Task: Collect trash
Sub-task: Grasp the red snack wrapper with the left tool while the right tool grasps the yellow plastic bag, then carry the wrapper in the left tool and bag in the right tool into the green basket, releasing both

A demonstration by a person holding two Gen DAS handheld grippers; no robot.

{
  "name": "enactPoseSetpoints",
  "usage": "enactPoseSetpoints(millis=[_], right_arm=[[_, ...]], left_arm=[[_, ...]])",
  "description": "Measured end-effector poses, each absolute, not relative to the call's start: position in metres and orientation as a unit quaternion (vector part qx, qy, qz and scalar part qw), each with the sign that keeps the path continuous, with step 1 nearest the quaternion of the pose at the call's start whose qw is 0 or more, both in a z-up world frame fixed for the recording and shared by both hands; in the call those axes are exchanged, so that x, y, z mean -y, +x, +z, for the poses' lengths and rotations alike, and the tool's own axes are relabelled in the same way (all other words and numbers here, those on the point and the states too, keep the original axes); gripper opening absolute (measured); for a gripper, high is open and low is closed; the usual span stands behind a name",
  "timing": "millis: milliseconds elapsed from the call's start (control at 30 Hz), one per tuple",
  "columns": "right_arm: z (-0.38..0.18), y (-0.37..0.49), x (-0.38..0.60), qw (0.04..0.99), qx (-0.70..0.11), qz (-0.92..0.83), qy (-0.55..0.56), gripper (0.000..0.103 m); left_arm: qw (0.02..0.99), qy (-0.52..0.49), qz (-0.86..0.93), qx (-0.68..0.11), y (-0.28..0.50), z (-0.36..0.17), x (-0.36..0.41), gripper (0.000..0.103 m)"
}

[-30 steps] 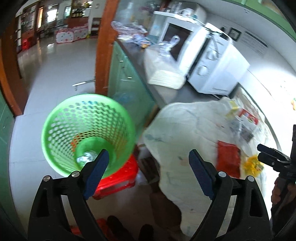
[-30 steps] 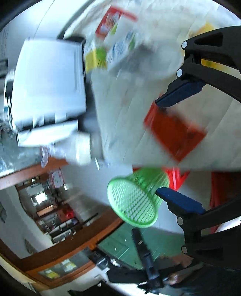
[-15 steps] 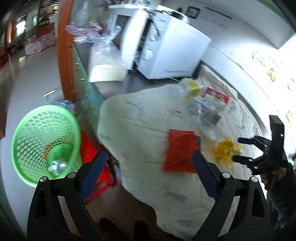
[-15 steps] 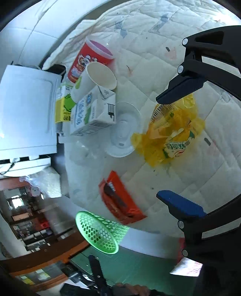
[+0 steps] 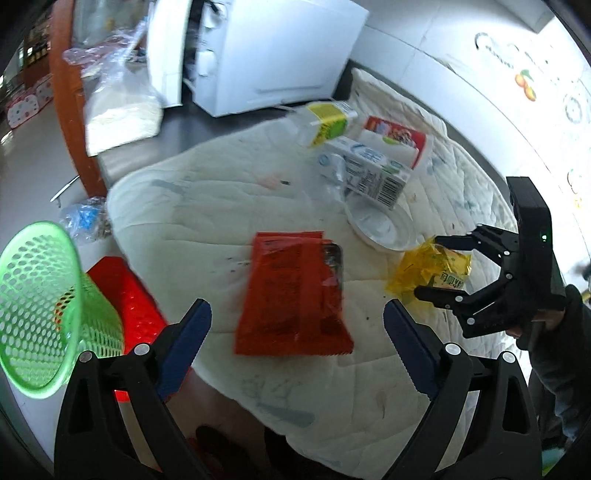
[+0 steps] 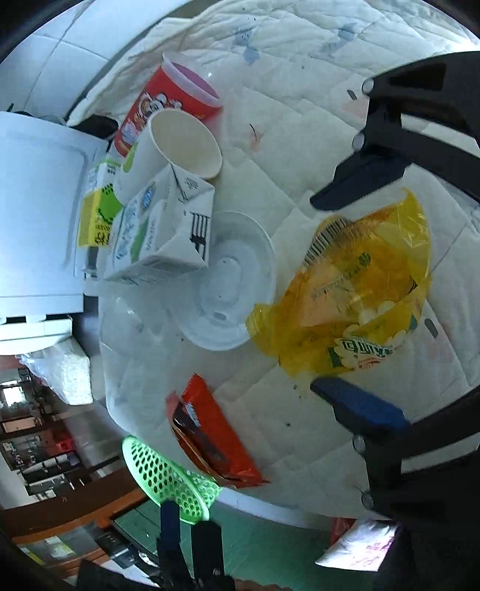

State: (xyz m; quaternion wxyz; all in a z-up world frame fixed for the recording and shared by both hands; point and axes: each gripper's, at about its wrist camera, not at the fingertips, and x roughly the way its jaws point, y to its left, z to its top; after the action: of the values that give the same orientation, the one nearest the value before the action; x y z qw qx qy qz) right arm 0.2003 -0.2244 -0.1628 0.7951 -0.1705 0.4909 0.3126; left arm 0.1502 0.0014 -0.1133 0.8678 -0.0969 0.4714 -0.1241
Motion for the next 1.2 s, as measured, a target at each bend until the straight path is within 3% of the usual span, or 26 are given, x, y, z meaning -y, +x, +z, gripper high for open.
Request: enactPoseSetpoints(millis=[133, 500, 633, 967, 1033, 1167, 1200], right_arm=[[-0.16, 0.195, 0.226, 0.799, -0.485, 0.314, -0.167, 0.07], [-0.155, 0.178, 0.229, 0.798, -0.481, 0.316, -0.178, 0.065], [-0.154, 0.176, 0.233, 0.798, -0.484, 0.315, -0.174, 0.065], [-0.164, 0.178, 0.237, 0.792, -0.5, 0.305, -0.169, 0.074], [-0.166, 0.177, 0.235, 0.79, -0.504, 0.307, -0.169, 0.067], [-0.161, 0.174, 0.235, 0.795, -0.497, 0.307, -0.165, 0.062], [-0.159, 0.174, 0.235, 0.795, -0.497, 0.308, -0.161, 0.055]], left_arm=[[0.862, -0.08, -0.128, -0.484, 0.164, -0.121, 0.01, 0.093], [0.847, -0.041, -0.12, -0.516, 0.187, -0.146, 0.024, 0.092], [0.844, -0.036, -0.122, -0.521, 0.188, -0.15, 0.027, 0.072], [0.855, -0.03, -0.122, -0.503, 0.179, -0.146, 0.025, 0.052], [0.857, -0.033, -0.123, -0.499, 0.177, -0.144, 0.024, 0.05], [0.861, -0.045, -0.125, -0.491, 0.172, -0.137, 0.018, 0.048], [0.862, -0.047, -0.124, -0.489, 0.171, -0.136, 0.016, 0.048]])
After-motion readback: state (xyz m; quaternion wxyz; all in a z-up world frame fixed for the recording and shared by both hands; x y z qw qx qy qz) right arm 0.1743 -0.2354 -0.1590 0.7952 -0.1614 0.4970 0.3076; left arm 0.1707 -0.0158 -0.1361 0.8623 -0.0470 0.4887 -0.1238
